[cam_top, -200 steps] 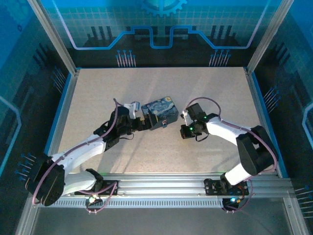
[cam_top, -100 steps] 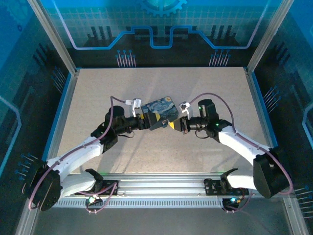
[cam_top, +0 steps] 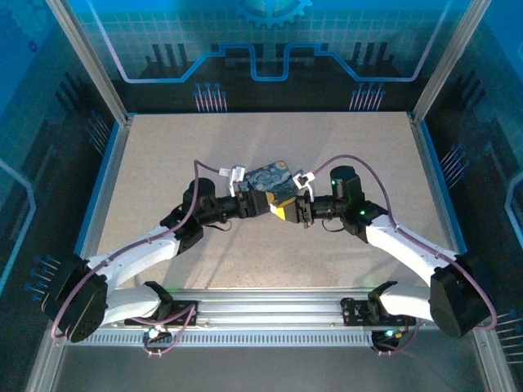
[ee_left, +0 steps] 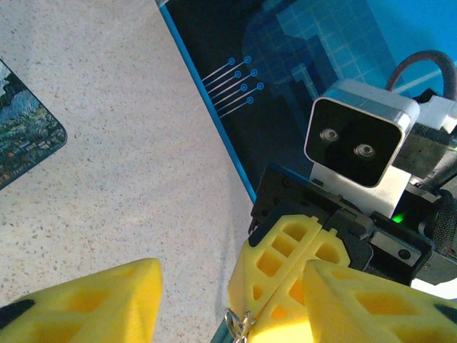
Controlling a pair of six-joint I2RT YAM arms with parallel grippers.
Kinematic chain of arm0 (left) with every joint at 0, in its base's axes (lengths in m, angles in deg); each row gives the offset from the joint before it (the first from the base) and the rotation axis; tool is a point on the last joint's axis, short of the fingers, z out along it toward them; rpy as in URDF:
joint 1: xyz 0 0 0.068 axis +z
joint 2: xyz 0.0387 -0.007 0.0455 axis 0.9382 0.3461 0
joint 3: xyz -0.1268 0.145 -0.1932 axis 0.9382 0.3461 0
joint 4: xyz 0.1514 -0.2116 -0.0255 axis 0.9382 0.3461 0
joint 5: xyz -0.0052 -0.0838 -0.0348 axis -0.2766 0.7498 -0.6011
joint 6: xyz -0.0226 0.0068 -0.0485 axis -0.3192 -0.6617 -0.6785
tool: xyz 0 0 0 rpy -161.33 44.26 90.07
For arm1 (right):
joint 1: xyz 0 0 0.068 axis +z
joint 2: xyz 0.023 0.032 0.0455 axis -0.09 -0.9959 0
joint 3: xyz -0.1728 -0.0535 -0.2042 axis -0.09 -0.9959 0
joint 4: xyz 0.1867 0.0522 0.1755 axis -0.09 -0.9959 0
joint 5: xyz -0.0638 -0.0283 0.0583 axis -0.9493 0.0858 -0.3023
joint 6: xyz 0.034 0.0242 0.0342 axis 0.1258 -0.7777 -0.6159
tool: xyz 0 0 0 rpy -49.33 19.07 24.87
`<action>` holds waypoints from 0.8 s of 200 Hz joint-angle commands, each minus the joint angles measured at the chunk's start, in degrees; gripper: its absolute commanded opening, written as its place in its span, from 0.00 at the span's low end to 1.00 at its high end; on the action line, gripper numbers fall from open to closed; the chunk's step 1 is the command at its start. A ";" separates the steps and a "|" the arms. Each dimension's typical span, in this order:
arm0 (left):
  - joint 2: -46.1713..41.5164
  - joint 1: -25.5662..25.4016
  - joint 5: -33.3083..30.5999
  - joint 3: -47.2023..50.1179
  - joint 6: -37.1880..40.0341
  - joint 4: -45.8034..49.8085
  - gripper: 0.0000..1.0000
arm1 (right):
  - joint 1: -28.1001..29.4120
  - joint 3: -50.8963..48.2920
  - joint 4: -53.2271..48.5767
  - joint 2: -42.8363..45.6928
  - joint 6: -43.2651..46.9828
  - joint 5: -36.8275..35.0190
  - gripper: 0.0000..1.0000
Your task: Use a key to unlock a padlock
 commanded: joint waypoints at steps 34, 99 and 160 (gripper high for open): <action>1.27 -1.46 1.03 -1.25 0.43 -2.76 0.47 | 0.67 1.26 4.41 -0.58 -4.03 -0.15 0.02; 1.62 -1.71 0.77 -1.39 0.68 -2.85 0.20 | 0.65 1.08 4.30 -1.85 -4.35 0.15 0.04; 1.62 -1.77 0.53 -1.60 0.97 -2.69 0.00 | 0.63 0.65 5.89 -3.12 -5.64 0.81 0.09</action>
